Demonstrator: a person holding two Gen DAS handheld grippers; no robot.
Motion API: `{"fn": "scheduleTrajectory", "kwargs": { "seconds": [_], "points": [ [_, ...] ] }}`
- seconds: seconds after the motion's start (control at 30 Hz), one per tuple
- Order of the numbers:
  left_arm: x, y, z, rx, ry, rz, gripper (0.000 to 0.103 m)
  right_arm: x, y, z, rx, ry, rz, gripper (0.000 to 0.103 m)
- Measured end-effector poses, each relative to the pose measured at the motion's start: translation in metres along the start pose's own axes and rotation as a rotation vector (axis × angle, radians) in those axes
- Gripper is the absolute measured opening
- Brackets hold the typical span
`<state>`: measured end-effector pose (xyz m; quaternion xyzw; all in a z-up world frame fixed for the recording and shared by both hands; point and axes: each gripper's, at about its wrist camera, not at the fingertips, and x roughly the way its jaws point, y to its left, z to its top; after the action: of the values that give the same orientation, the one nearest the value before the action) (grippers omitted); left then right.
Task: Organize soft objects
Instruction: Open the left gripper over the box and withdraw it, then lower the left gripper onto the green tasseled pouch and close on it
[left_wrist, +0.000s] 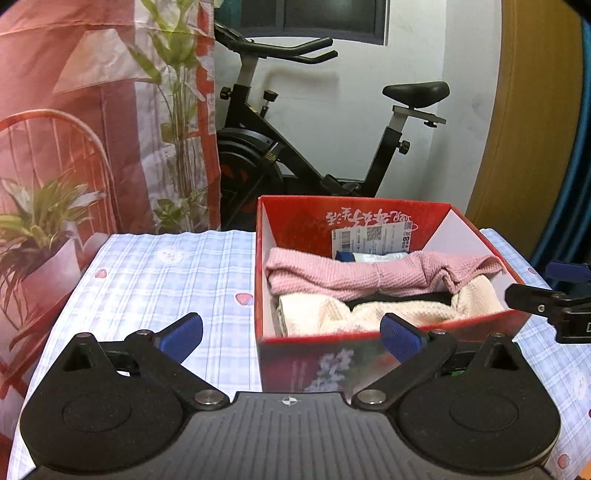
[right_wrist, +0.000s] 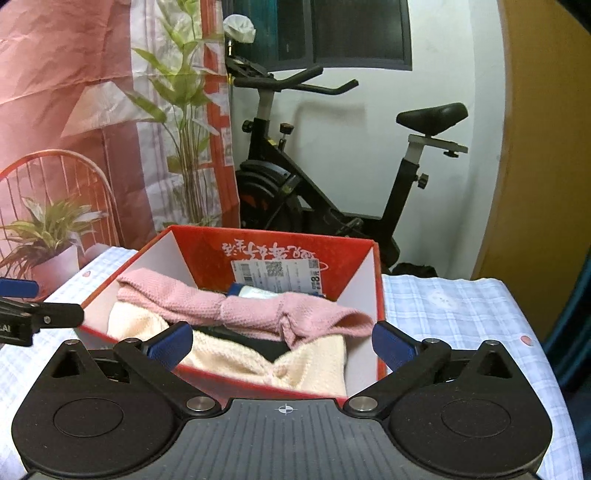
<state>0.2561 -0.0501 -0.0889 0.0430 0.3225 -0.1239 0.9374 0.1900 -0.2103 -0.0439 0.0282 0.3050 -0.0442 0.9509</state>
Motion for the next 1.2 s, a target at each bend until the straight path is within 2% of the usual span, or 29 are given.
{"fn": "scheduleTrajectory", "kwargs": {
  "seconds": [0.1,0.23,0.5,0.87,1.13,1.2],
  "points": [
    [-0.002,-0.002,-0.012,-0.012,-0.005,0.0,0.103,-0.008,-0.011,-0.016,0.006,0.0,0.014,0.103],
    [0.003,-0.006,-0.028,-0.017,0.017,-0.006,0.103,-0.013,-0.025,-0.039,0.009,0.018,-0.01,0.103],
    [0.022,-0.004,-0.061,-0.048,0.081,-0.015,0.103,0.003,-0.049,-0.091,-0.013,0.121,-0.038,0.102],
    [0.049,-0.004,-0.075,-0.043,0.127,-0.022,0.103,0.039,-0.05,-0.114,-0.003,0.188,0.021,0.097],
    [0.057,-0.006,-0.085,-0.045,0.162,-0.046,0.103,0.05,-0.038,-0.115,0.0,0.234,0.107,0.075],
    [0.056,-0.004,-0.086,-0.048,0.164,-0.048,0.103,0.05,-0.029,-0.116,-0.007,0.238,0.127,0.074]
  ]
}}
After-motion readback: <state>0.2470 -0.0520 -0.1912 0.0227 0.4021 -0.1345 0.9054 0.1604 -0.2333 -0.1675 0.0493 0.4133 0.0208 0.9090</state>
